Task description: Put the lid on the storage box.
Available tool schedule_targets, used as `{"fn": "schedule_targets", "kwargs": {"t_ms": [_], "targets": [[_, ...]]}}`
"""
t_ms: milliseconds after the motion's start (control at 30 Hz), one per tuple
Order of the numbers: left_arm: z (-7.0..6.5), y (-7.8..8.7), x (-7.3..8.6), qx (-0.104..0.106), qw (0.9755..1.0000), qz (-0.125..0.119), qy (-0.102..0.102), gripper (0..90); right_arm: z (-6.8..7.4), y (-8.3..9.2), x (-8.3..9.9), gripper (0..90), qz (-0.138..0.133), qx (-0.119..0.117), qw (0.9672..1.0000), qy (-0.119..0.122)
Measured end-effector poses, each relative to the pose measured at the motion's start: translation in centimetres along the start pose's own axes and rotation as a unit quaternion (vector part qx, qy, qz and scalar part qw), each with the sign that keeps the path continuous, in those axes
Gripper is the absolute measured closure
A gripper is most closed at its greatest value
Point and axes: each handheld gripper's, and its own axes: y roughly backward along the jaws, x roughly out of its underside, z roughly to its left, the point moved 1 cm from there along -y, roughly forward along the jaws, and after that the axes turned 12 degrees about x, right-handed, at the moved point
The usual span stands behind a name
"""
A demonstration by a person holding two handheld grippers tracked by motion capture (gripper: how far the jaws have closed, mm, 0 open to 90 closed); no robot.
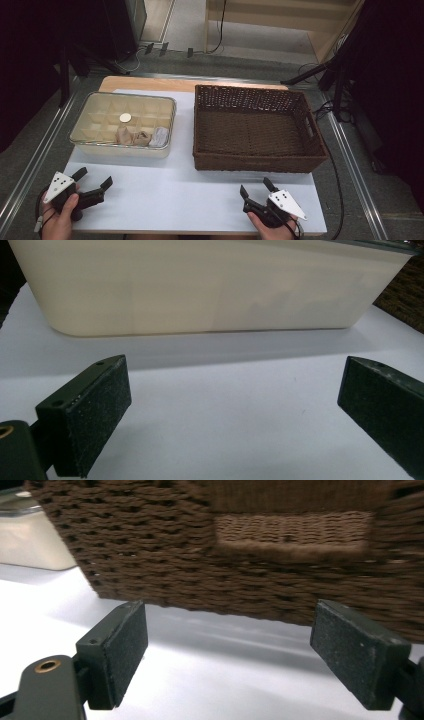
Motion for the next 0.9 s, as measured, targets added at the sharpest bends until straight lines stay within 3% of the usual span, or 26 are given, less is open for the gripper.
{"fn": "schedule_targets", "kwargs": {"t_ms": [400,900], "targets": [[0.0,0.0,0.0,0.002,1.0000,-0.002,-0.002,0.8,-5.1,1.2,-0.2,16.0,-0.006,0.044,0.9990,-0.011],[-0.1,0.1,0.1,-0.001,1.0000,-0.003,-0.008,0.8,-10.7,2.3,0.2,16.8,-0.018,0.097,0.9951,0.010]]}}
